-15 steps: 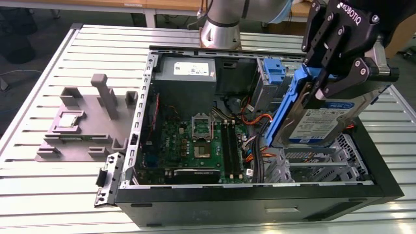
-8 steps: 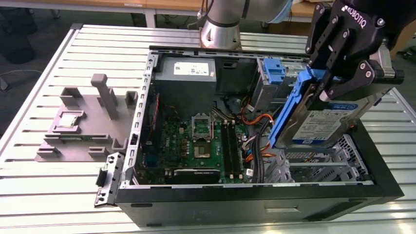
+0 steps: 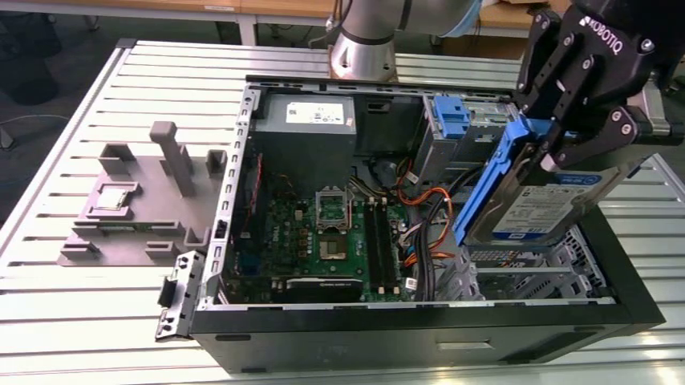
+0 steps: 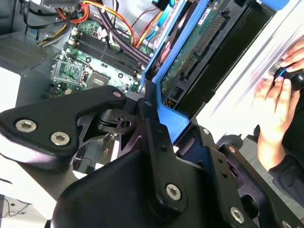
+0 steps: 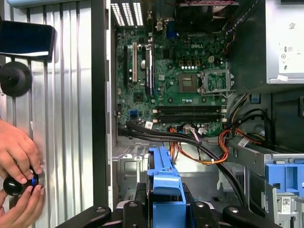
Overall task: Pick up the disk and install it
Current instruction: 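Insert the disk into the insertion slot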
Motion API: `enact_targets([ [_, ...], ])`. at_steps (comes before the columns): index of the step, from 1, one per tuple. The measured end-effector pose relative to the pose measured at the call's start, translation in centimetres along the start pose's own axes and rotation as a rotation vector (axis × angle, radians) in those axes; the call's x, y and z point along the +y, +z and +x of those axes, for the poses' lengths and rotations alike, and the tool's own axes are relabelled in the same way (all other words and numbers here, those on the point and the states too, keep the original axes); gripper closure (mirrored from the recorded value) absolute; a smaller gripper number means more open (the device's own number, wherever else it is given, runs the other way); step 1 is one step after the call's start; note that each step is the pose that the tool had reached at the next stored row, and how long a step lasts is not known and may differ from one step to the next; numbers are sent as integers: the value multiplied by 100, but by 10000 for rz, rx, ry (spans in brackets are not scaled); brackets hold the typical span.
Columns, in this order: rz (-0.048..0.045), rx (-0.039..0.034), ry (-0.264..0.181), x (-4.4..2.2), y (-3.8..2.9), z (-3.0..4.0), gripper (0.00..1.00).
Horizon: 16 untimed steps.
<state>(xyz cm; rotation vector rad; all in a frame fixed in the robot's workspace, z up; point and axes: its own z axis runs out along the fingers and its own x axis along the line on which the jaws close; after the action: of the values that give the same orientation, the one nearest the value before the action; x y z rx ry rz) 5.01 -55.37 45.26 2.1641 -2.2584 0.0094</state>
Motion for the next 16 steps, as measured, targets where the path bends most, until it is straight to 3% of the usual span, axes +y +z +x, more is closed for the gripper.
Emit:
enact_targets([
  [9, -30, 0, -1, -165, 37, 22, 63],
  [16, -31, 2, 0, -188, 61, 55, 63],
])
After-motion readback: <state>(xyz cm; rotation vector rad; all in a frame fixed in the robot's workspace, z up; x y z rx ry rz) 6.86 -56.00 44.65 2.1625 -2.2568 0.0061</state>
